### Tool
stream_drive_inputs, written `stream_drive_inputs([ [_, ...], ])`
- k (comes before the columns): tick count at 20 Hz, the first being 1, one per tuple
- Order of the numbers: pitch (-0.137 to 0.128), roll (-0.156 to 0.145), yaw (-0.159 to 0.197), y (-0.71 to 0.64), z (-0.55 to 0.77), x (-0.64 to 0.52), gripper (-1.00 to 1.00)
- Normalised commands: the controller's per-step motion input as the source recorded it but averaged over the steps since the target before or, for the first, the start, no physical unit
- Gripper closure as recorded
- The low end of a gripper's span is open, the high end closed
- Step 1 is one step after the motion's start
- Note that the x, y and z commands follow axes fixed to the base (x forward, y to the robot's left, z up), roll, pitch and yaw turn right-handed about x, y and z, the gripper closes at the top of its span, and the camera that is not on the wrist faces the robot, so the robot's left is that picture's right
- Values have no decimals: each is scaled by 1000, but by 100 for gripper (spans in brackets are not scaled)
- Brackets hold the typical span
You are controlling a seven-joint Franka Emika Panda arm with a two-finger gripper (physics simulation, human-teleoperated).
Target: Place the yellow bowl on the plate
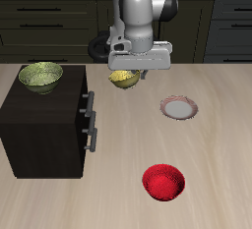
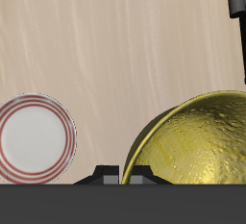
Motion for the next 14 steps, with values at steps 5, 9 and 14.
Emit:
stream_drive_inputs([
  [5,5,-3,-7,308,94,19,100],
  [9,-8,-8,10,395,131,61,100],
  [14,-31,-20,48,276,90,220,100],
])
